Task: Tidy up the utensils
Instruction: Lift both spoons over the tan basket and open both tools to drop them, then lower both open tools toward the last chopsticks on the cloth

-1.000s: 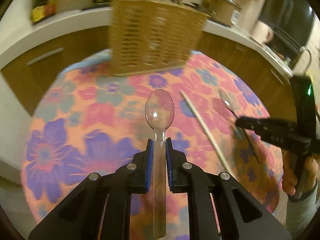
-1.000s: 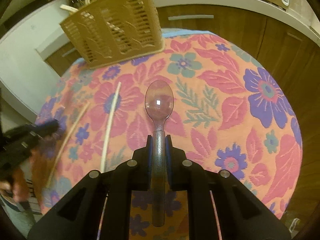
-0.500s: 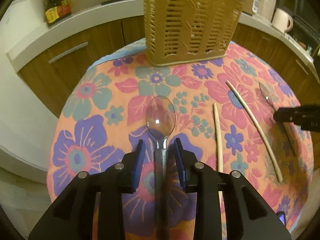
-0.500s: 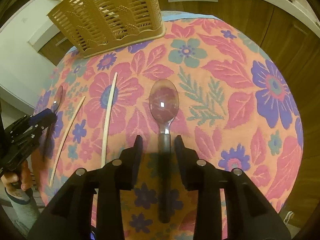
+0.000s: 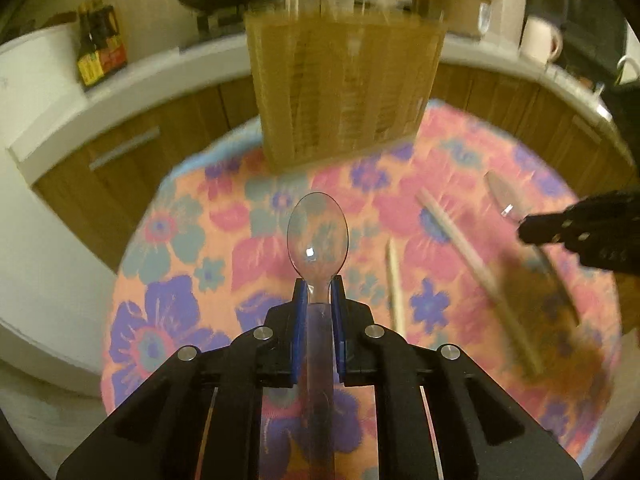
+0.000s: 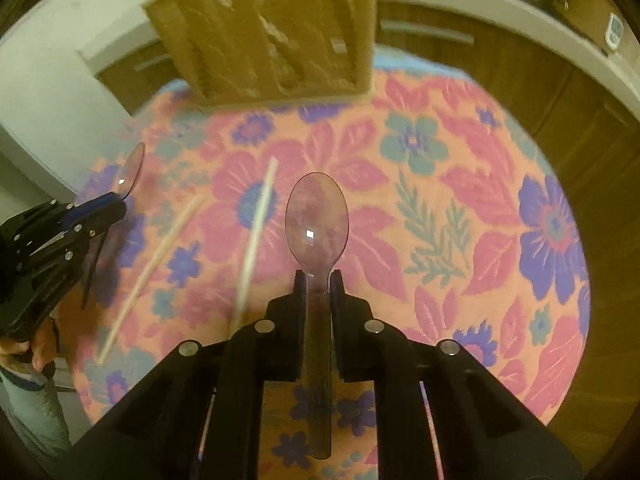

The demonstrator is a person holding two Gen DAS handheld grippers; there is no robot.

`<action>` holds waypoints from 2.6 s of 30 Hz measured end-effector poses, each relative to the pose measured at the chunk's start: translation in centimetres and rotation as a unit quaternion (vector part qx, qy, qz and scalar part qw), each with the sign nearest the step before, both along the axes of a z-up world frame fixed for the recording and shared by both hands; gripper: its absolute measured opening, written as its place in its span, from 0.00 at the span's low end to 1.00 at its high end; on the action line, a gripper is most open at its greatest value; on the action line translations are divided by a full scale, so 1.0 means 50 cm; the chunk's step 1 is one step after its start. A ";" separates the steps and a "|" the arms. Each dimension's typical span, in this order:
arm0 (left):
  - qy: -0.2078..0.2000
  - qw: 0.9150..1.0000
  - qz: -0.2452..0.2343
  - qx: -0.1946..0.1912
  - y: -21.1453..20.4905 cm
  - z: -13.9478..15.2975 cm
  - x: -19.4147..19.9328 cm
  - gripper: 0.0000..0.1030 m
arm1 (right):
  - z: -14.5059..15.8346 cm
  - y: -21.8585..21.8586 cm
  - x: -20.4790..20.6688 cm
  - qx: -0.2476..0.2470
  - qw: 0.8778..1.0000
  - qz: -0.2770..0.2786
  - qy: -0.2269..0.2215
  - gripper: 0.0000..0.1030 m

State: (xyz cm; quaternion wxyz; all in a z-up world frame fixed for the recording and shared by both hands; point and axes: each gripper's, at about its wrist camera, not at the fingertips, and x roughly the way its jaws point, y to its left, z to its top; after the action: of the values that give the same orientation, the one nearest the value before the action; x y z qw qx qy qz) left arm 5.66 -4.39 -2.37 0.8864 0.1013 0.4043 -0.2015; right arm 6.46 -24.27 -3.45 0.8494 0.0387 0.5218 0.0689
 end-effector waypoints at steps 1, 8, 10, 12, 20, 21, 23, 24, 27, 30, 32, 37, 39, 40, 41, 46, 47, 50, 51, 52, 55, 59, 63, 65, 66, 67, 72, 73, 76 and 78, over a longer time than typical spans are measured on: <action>-0.015 1.000 -0.004 -0.010 -0.001 0.022 -0.006 0.10 | 0.011 -0.001 -0.002 0.005 1.000 0.002 -0.009 0.09; -0.123 0.987 -0.021 -0.101 0.000 0.181 -0.004 0.10 | 0.151 -0.008 -0.011 0.026 0.991 0.013 -0.129 0.09; -0.144 0.981 -0.021 -0.131 0.004 0.223 0.015 0.10 | 0.201 -0.011 0.006 0.032 0.985 0.009 -0.169 0.09; -0.169 0.974 -0.020 -0.148 -0.002 0.262 0.034 0.10 | 0.236 -0.023 0.014 0.028 0.980 0.005 -0.198 0.09; -0.233 0.948 -0.014 -0.219 -0.025 0.342 0.143 0.10 | 0.342 -0.022 0.102 0.017 0.951 -0.010 -0.309 0.09; -0.239 0.944 -0.012 -0.226 -0.025 0.343 0.154 0.10 | 0.352 -0.018 0.117 0.023 0.946 -0.010 -0.322 0.09; -0.257 0.938 -0.003 -0.232 -0.031 0.341 0.179 0.10 | 0.366 -0.017 0.144 0.037 0.939 -0.015 -0.341 0.09; -0.262 0.937 0.001 -0.233 -0.033 0.337 0.191 0.10 | 0.371 -0.015 0.160 0.048 0.935 -0.020 -0.351 0.09; -0.268 0.937 0.013 -0.225 -0.060 0.312 0.240 0.10 | 0.366 -0.001 0.207 0.059 0.926 -0.043 -0.371 0.09; -0.273 0.934 0.020 -0.228 -0.069 0.286 0.266 0.10 | 0.331 0.010 0.261 0.066 0.927 -0.063 -0.364 0.09; -0.276 0.931 0.027 -0.236 -0.063 0.267 0.275 0.10 | 0.315 0.012 0.273 0.064 0.924 -0.073 -0.369 0.09; -0.279 0.926 0.044 -0.250 -0.050 0.234 0.293 0.10 | 0.286 0.011 0.299 0.044 0.919 -0.092 -0.380 0.09; -0.277 0.926 0.042 -0.254 -0.045 0.227 0.292 0.11 | 0.277 0.010 0.298 0.040 0.918 -0.098 -0.382 0.10; -0.273 0.927 0.037 -0.255 -0.042 0.223 0.288 0.12 | 0.274 0.012 0.297 0.041 0.919 -0.096 -0.379 0.10; -0.270 0.928 0.031 -0.254 -0.041 0.221 0.284 0.18 | 0.270 0.012 0.292 0.044 0.922 -0.090 -0.375 0.10; -0.261 0.932 0.028 -0.251 -0.019 0.221 0.251 0.26 | 0.265 -0.004 0.248 0.065 0.926 -0.090 -0.360 0.44; -0.258 0.931 0.029 -0.257 -0.010 0.221 0.242 0.32 | 0.267 -0.009 0.234 0.070 0.925 -0.094 -0.361 0.46; -0.256 0.926 0.037 -0.274 0.021 0.226 0.199 0.41 | 0.275 -0.023 0.179 0.089 0.925 -0.094 -0.358 0.46; -0.255 0.926 0.038 -0.275 0.027 0.228 0.187 0.41 | 0.277 -0.026 0.153 0.090 0.925 -0.093 -0.356 0.46; -0.253 0.926 0.038 -0.277 0.036 0.229 0.168 0.41 | 0.276 -0.027 0.137 0.091 0.926 -0.091 -0.354 0.46; -0.246 0.929 0.033 -0.275 0.053 0.224 0.111 0.45 | 0.259 -0.028 0.076 0.093 0.933 -0.081 -0.339 0.46; -0.223 0.942 0.025 -0.249 0.061 0.185 0.040 0.48 | 0.194 -0.023 0.012 0.083 0.947 -0.075 -0.302 0.46; -0.185 0.957 0.023 -0.220 0.064 0.125 -0.009 0.48 | 0.106 -0.012 -0.030 0.081 0.964 -0.066 -0.244 0.46; -0.162 0.962 0.024 -0.217 0.068 0.094 -0.020 0.48 | 0.071 -0.003 -0.041 0.083 0.970 -0.059 -0.219 0.46; -0.153 0.964 0.026 -0.217 0.070 0.081 -0.022 0.48 | 0.050 0.005 -0.048 0.082 0.974 -0.054 -0.205 0.46; -0.140 0.966 0.030 -0.217 0.073 0.062 -0.025 0.48 | 0.038 0.010 -0.051 0.081 0.976 -0.052 -0.198 0.46; -0.085 0.972 0.025 -0.216 0.075 0.011 -0.028 0.48 | -0.014 0.049 -0.051 0.069 0.987 -0.030 -0.142 0.46; -0.080 0.973 0.024 -0.214 0.074 0.001 -0.031 0.48 | -0.020 0.056 -0.053 0.067 0.988 -0.026 -0.138 0.46; -0.066 0.975 0.022 -0.211 0.071 -0.026 -0.037 0.48 | -0.037 0.068 -0.067 0.067 0.988 -0.028 -0.137 0.46; -0.061 0.976 0.022 -0.209 0.069 -0.027 -0.036 0.47 | -0.049 0.070 -0.071 0.058 0.989 -0.036 -0.132 0.43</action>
State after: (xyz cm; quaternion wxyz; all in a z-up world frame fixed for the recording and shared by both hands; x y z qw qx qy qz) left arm 3.86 -0.93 -3.72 0.9153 -0.0833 0.3001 -0.2553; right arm 2.88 -20.76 -5.88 0.9091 0.0972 0.3984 0.0729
